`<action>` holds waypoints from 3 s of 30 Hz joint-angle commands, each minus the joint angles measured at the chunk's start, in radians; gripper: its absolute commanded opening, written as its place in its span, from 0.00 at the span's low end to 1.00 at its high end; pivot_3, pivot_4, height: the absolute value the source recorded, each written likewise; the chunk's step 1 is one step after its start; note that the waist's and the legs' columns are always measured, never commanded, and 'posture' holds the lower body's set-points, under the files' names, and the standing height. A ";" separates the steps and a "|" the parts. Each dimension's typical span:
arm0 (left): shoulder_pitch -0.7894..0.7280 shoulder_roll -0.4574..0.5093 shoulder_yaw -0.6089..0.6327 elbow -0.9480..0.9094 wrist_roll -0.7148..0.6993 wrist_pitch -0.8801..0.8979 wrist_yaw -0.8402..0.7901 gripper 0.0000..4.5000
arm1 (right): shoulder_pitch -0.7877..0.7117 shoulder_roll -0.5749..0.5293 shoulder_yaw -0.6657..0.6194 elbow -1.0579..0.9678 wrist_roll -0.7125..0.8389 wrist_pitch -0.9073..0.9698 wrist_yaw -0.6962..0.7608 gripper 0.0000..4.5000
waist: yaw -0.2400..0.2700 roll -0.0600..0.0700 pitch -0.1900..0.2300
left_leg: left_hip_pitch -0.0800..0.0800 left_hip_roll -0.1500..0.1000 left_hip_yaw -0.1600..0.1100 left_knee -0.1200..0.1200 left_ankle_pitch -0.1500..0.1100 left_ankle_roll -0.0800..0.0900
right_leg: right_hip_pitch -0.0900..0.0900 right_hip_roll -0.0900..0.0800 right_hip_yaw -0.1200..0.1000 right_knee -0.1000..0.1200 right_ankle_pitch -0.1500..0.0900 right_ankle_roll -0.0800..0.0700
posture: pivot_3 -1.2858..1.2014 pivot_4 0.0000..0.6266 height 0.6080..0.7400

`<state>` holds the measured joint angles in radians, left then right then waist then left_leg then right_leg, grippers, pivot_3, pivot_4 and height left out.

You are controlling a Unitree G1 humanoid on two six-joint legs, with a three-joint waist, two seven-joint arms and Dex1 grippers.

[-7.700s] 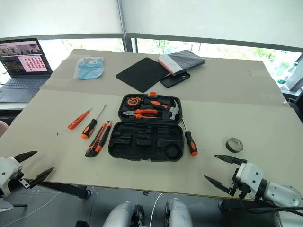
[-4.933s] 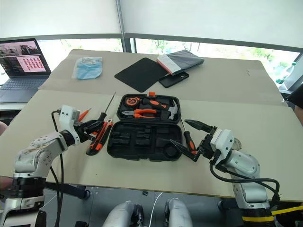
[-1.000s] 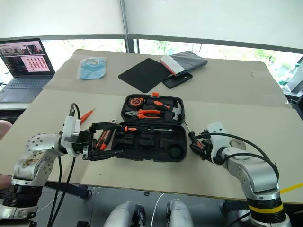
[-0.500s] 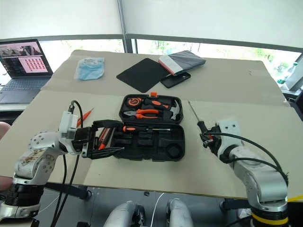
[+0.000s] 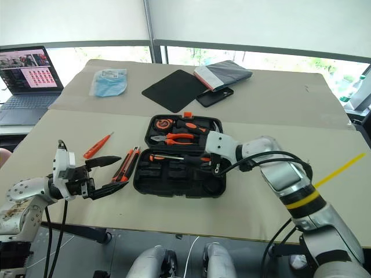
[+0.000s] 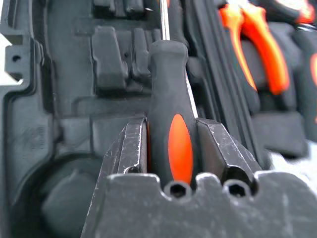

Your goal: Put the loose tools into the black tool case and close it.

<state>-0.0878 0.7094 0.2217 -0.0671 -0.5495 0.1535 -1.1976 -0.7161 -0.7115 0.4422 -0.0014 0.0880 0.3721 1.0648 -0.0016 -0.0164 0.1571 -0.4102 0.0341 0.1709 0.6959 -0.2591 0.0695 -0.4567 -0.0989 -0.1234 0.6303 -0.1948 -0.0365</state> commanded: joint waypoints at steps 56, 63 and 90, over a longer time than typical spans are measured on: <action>0.170 -0.031 0.138 -0.130 -0.013 -0.012 0.186 1.00 | 0.080 0.337 -0.289 0.199 0.190 -0.225 0.074 0.01 | -0.017 0.001 -0.001 | 0.007 0.001 0.000 -0.001 -0.003 -0.011 | 0.003 0.000 0.002 0.003 -0.001 0.003 | 0.52 0.24 1.00; 0.349 -0.080 0.423 0.068 0.005 -0.088 0.313 1.00 | 0.324 0.237 -0.477 -0.132 0.322 -0.236 0.027 0.49 | -0.011 0.001 0.000 | 0.004 0.001 0.000 -0.002 -0.003 -0.010 | 0.001 -0.001 0.001 0.001 -0.002 0.003 | 0.52 0.24 1.00; -0.452 0.120 -0.056 0.685 0.292 0.206 0.392 1.00 | 0.512 0.212 -0.522 -0.249 0.390 -0.402 -0.034 0.99 | -0.005 -0.001 0.000 | 0.005 0.000 0.004 -0.003 -0.002 -0.007 | 0.002 0.006 -0.001 0.002 -0.002 0.005 | 0.52 0.24 1.00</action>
<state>-0.5016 0.8182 0.1873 0.5671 -0.2979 0.3940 -0.7863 -0.1910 -0.4920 -0.0771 -0.2091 0.4541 -0.0354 1.0362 -0.0061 -0.0178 0.1567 -0.4057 0.0337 0.1754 0.6931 -0.2610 0.0621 -0.4555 -0.0926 -0.1246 0.6319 -0.1970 -0.0316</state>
